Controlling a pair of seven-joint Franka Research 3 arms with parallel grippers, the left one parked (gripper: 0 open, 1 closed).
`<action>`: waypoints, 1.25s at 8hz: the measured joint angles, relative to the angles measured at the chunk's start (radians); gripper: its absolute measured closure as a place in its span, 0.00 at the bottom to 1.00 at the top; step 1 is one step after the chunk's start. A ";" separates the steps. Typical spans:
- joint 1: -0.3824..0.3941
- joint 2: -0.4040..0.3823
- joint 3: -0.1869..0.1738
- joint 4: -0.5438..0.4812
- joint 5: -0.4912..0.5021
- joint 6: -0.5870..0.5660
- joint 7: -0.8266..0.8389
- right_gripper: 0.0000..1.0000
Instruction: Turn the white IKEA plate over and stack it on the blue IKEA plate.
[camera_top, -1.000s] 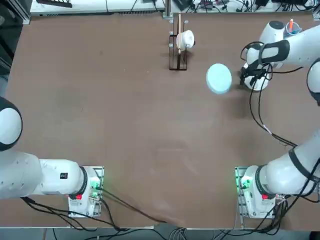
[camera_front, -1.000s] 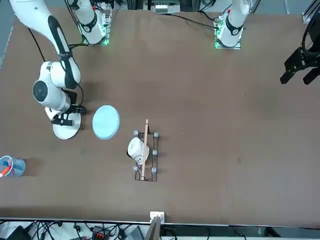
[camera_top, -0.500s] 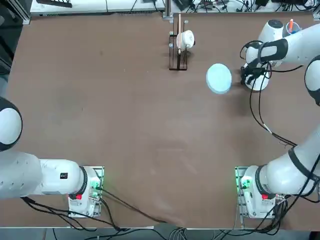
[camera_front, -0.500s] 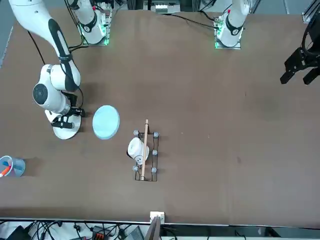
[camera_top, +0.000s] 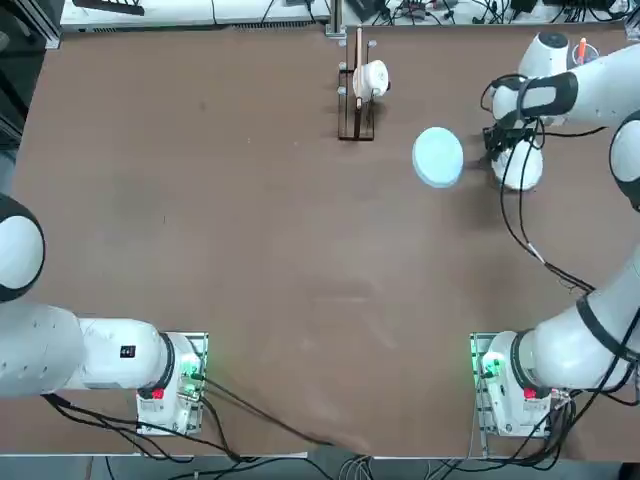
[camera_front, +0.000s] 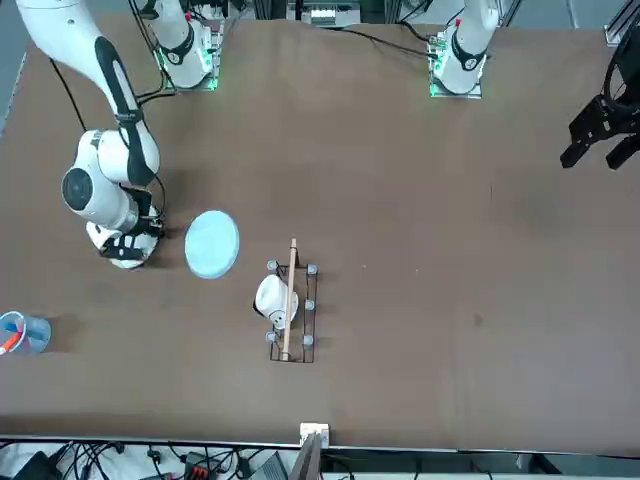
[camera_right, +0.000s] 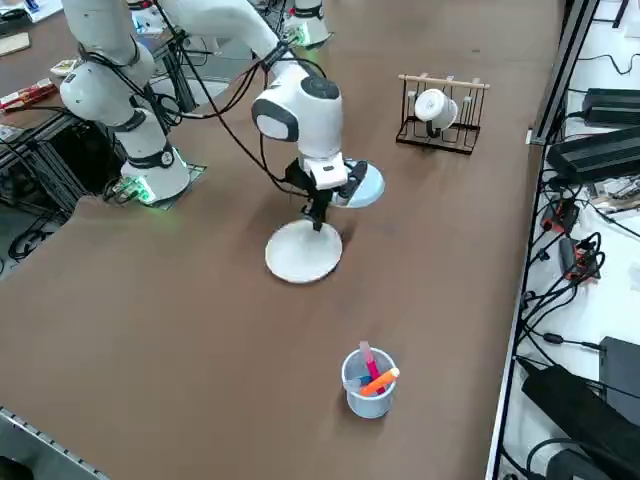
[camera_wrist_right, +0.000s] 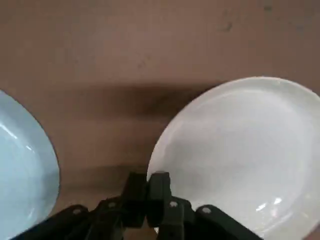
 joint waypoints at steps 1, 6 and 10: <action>0.001 -0.012 0.004 0.060 0.000 -0.097 -0.004 0.96; 0.037 -0.091 0.022 0.325 0.056 -0.493 -0.117 0.97; 0.040 -0.135 0.026 0.354 0.482 -0.660 -0.287 0.97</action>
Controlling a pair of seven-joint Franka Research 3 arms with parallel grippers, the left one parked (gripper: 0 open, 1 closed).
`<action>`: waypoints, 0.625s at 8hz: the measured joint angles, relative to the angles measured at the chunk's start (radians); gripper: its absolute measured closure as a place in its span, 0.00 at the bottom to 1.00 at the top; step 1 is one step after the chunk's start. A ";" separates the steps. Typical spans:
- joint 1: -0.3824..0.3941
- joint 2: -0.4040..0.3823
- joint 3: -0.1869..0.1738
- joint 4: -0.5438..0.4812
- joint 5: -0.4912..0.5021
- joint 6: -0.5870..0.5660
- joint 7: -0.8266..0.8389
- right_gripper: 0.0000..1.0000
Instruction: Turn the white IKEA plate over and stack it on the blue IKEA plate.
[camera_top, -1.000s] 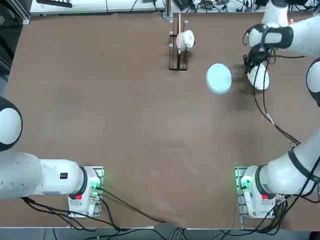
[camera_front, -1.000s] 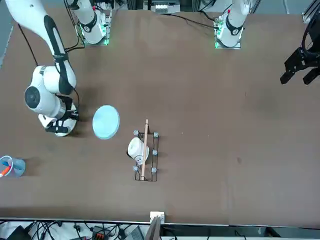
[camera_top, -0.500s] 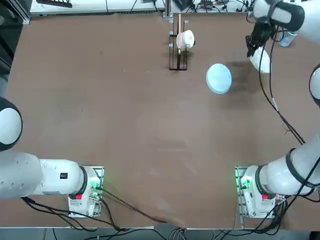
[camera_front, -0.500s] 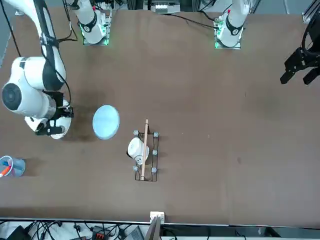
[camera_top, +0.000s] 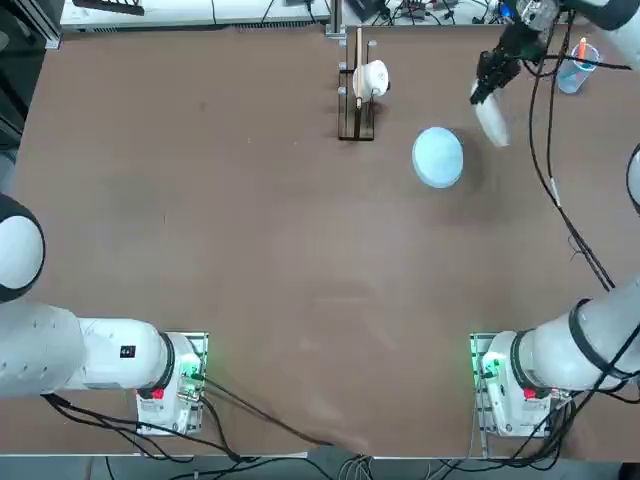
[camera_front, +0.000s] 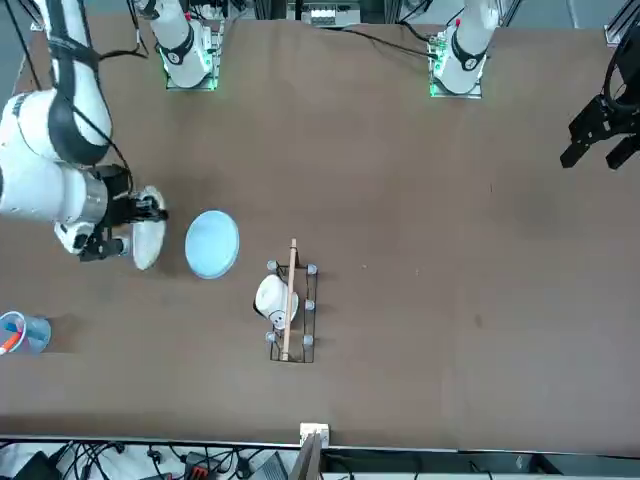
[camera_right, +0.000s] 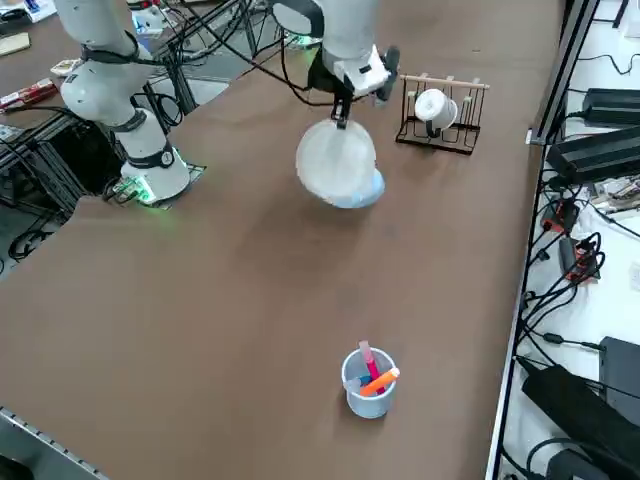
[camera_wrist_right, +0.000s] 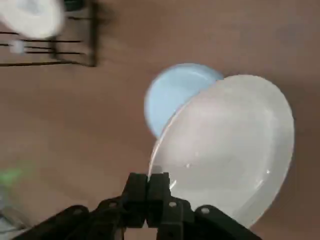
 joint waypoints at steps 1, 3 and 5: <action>-0.001 -0.001 -0.001 0.006 0.112 -0.036 -0.051 0.97; -0.001 0.000 -0.001 0.006 0.303 -0.094 -0.132 0.97; -0.001 0.005 -0.002 -0.006 0.454 -0.133 -0.228 0.97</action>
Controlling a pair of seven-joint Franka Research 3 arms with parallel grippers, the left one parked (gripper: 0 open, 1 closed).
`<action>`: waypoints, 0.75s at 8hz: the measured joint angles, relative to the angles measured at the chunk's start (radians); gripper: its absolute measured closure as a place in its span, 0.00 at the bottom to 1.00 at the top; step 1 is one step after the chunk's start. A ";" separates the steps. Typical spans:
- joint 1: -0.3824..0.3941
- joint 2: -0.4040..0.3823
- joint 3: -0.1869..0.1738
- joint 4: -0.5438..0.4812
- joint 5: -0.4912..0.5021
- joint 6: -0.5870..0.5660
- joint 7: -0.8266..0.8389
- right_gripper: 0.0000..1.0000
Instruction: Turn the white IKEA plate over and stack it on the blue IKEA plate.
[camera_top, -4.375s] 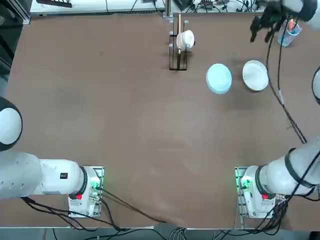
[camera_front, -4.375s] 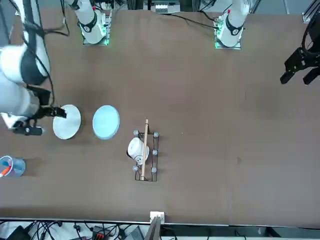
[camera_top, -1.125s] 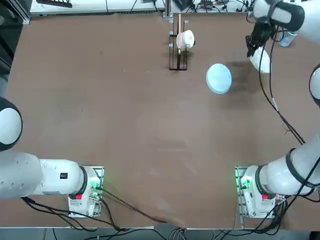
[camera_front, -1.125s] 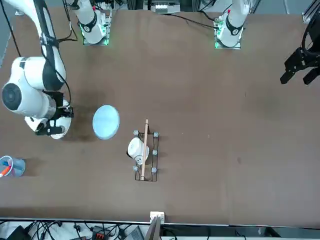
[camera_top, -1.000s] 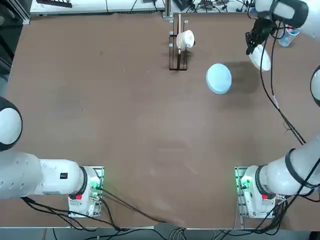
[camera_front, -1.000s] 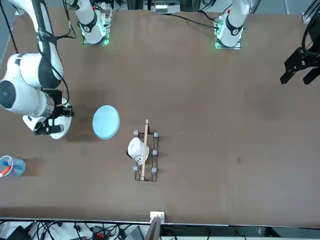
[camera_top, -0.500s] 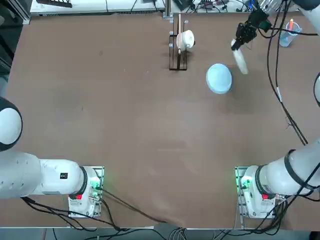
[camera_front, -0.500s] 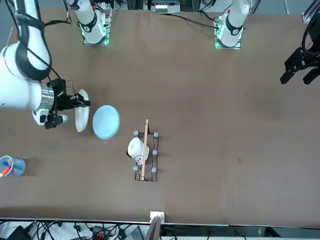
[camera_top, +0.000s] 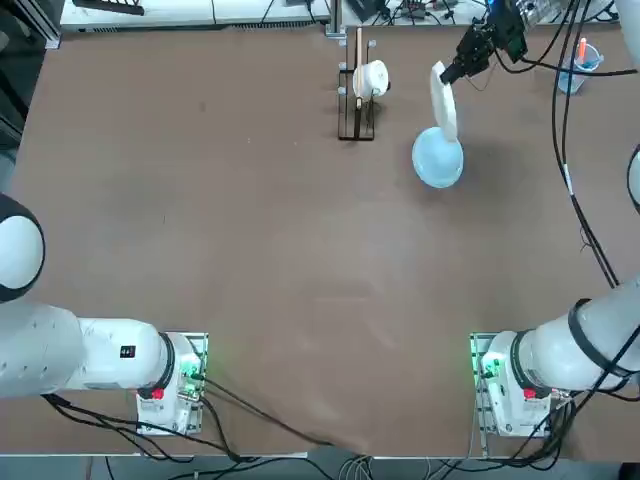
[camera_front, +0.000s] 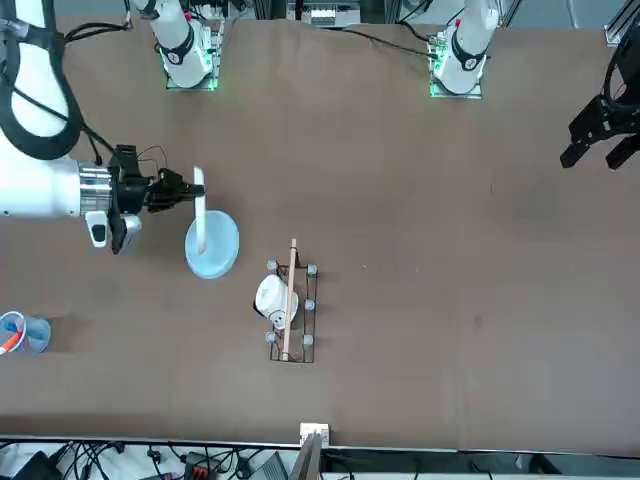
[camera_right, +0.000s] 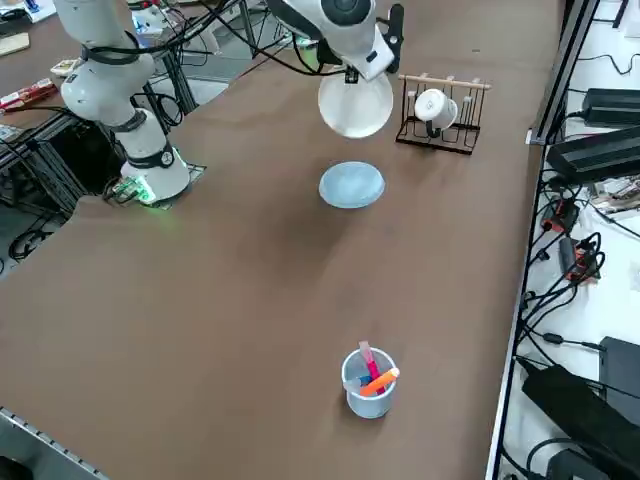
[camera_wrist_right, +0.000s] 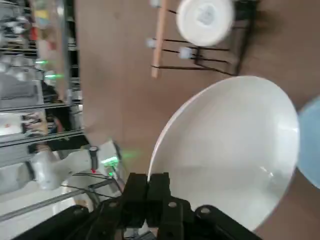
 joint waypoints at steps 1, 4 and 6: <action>0.000 0.005 0.000 -0.016 0.061 -0.003 -0.061 0.97; -0.001 0.041 -0.001 -0.072 0.293 -0.015 -0.307 0.97; -0.012 0.088 -0.004 -0.143 0.402 -0.029 -0.517 0.97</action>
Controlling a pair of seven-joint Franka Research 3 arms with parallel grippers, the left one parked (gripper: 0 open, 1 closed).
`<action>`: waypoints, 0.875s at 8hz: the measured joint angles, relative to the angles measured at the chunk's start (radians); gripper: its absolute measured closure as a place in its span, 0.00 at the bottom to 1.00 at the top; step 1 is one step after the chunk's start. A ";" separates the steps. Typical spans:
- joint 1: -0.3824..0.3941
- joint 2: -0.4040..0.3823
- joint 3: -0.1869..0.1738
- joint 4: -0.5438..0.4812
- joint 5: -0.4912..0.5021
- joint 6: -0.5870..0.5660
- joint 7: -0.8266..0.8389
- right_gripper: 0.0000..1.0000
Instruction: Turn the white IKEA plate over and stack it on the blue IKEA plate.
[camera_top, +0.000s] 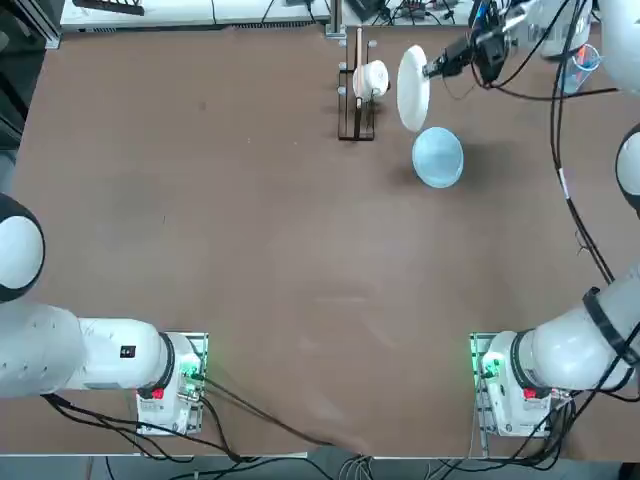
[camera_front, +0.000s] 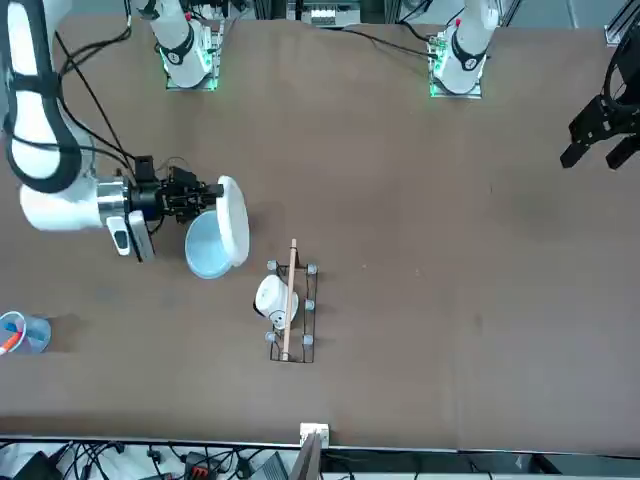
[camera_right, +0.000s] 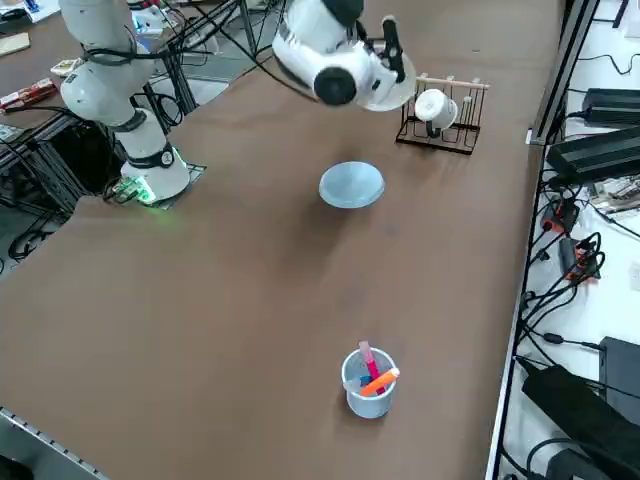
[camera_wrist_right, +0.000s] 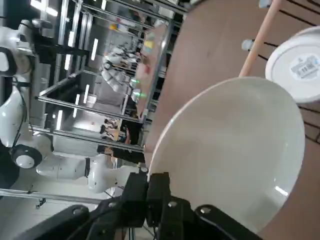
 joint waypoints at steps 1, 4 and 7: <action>-0.006 0.024 -0.002 -0.060 0.054 -0.001 -0.134 0.97; -0.053 0.097 -0.007 -0.181 0.110 -0.060 -0.410 0.97; -0.129 0.197 -0.012 -0.189 0.112 -0.145 -0.546 0.97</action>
